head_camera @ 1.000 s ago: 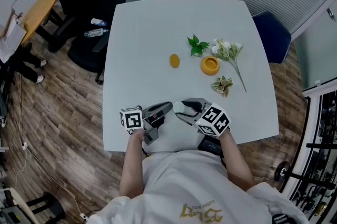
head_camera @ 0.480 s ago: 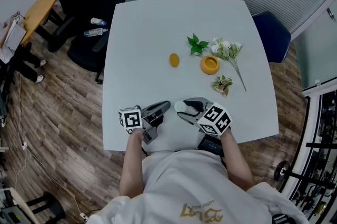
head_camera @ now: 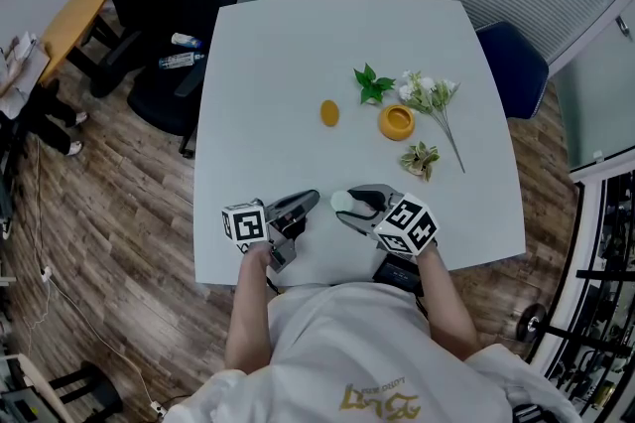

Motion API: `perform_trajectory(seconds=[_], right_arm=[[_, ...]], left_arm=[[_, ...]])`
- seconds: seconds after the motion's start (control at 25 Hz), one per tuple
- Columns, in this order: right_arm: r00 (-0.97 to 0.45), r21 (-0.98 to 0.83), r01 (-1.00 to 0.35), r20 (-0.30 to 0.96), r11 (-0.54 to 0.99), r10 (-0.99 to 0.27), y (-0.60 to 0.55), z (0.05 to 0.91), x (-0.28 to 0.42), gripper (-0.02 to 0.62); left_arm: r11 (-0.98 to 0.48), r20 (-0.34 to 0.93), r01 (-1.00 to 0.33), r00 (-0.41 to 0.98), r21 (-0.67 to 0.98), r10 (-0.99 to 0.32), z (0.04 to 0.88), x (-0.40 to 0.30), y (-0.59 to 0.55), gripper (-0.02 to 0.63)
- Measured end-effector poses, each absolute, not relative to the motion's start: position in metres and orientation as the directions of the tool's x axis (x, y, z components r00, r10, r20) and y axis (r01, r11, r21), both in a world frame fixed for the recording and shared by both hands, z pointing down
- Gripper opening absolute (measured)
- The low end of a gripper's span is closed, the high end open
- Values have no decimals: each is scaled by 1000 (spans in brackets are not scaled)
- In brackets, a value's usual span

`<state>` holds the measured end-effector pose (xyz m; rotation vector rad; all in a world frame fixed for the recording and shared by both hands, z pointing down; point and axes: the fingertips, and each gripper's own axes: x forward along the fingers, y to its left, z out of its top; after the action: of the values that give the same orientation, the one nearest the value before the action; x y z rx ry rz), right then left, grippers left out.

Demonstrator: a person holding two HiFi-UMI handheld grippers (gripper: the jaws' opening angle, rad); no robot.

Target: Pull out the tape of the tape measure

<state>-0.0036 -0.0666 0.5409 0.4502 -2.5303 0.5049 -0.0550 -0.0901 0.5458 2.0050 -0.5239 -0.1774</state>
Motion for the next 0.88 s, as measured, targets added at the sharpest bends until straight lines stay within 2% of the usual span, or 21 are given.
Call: perform_trajectory(seconds=[0.88], right_arm=[[-802, -273, -422, 557, 864, -216, -67, 547, 7, 224]], left_arm=[[-344, 90, -297, 857, 891, -507, 549, -77, -93, 12]])
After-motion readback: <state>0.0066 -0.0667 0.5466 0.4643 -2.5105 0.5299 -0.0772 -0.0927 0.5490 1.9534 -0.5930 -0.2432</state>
